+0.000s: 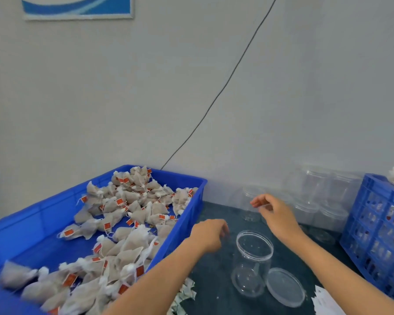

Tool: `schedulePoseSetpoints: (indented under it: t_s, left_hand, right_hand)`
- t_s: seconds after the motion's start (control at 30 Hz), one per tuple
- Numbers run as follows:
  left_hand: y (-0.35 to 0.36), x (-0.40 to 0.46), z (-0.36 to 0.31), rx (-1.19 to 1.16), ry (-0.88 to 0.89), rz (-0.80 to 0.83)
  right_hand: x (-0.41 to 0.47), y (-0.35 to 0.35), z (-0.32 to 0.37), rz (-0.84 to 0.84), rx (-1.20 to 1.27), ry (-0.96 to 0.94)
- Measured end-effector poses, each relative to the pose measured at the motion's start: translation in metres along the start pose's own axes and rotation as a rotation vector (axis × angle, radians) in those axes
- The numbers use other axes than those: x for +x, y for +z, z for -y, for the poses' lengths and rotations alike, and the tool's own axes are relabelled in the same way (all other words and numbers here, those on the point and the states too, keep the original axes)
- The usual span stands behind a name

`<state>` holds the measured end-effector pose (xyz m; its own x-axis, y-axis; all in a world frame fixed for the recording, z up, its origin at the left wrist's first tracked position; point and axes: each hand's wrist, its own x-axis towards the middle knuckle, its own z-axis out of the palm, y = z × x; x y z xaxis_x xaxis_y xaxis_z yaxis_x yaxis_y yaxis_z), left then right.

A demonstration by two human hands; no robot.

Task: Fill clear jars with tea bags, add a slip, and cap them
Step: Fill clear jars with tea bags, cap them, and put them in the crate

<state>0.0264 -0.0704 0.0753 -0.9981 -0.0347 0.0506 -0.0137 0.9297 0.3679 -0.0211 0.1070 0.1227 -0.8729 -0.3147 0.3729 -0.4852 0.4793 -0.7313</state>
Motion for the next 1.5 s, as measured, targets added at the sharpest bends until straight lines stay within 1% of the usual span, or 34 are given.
schedulePoseSetpoints:
  t_s: [0.07, 0.17, 0.23, 0.27, 0.3, 0.37, 0.4, 0.43, 0.5, 0.57, 0.67, 0.77, 0.87, 0.97, 1.03, 1.13, 1.23, 1.27, 1.3, 1.37, 1.43, 1.5]
  left_hand:
    - [-0.023, -0.006, 0.016, 0.046, -0.006, -0.132]
    - [-0.049, -0.019, 0.053, 0.061, -0.057, -0.315]
    - [-0.056, -0.027, 0.086, 0.104, -0.132, -0.377]
    - [-0.057, -0.031, 0.105, 0.132, -0.198, -0.363]
    - [-0.056, -0.035, 0.124, 0.164, -0.279, -0.312]
    - [-0.053, -0.045, 0.156, 0.195, -0.431, -0.136]
    - [-0.051, -0.05, 0.169, 0.16, -0.479, -0.033]
    - [-0.048, -0.054, 0.181, 0.082, -0.495, 0.069]
    - [-0.044, -0.06, 0.193, -0.066, -0.475, 0.255]
    - [-0.041, -0.063, 0.193, -0.058, -0.433, 0.367]
    - [-0.038, -0.062, 0.184, 0.022, -0.398, 0.386]
    - [-0.037, -0.061, 0.18, 0.039, -0.353, 0.386]
    - [-0.035, -0.061, 0.179, 0.061, -0.311, 0.32]
    - [-0.029, -0.06, 0.176, 0.137, -0.275, 0.235]
    - [-0.027, -0.059, 0.177, 0.139, -0.265, 0.168]
    - [-0.033, -0.058, 0.184, 0.042, -0.272, 0.073]
    - [-0.044, -0.058, 0.193, -0.21, -0.321, -0.041]
    - [-0.047, -0.058, 0.194, -0.279, -0.334, -0.044]
    - [-0.049, -0.059, 0.195, -0.31, -0.346, -0.013]
    - [-0.052, -0.061, 0.195, -0.284, -0.382, 0.114]
    - [-0.055, -0.064, 0.195, -0.229, -0.438, 0.229]
    - [-0.06, -0.066, 0.196, -0.228, -0.483, 0.274]
  right_hand:
    - [0.006, 0.019, 0.027, 0.041, 0.111, -0.02]
    - [0.002, 0.053, 0.053, 0.163, 0.269, -0.006]
    - [-0.003, 0.077, 0.062, 0.243, 0.306, 0.004]
    - [-0.006, 0.087, 0.066, 0.273, 0.306, 0.0]
    - [-0.008, 0.097, 0.068, 0.3, 0.312, -0.008]
    - [-0.012, 0.115, 0.073, 0.343, 0.354, -0.031]
    - [-0.013, 0.122, 0.075, 0.356, 0.376, -0.04]
    - [-0.013, 0.13, 0.077, 0.365, 0.39, -0.045]
    - [-0.011, 0.144, 0.079, 0.382, 0.398, -0.053]
    - [-0.009, 0.157, 0.082, 0.403, 0.377, -0.058]
    - [-0.007, 0.175, 0.082, 0.418, 0.317, -0.053]
    - [-0.004, 0.187, 0.08, 0.431, 0.197, -0.071]
    - [-0.002, 0.197, 0.079, 0.44, 0.1, -0.102]
    - [-0.005, 0.204, 0.078, 0.438, 0.074, -0.098]
    - [-0.007, 0.206, 0.078, 0.443, 0.07, -0.1]
    - [-0.008, 0.201, 0.079, 0.447, 0.093, -0.101]
    - [-0.006, 0.192, 0.079, 0.482, 0.058, -0.117]
    - [-0.006, 0.189, 0.08, 0.496, 0.04, -0.123]
    - [-0.005, 0.187, 0.08, 0.507, 0.023, -0.13]
    - [-0.005, 0.185, 0.081, 0.519, -0.035, -0.156]
    - [-0.003, 0.188, 0.082, 0.537, -0.173, -0.2]
    - [-0.002, 0.193, 0.088, 0.59, -0.386, -0.253]
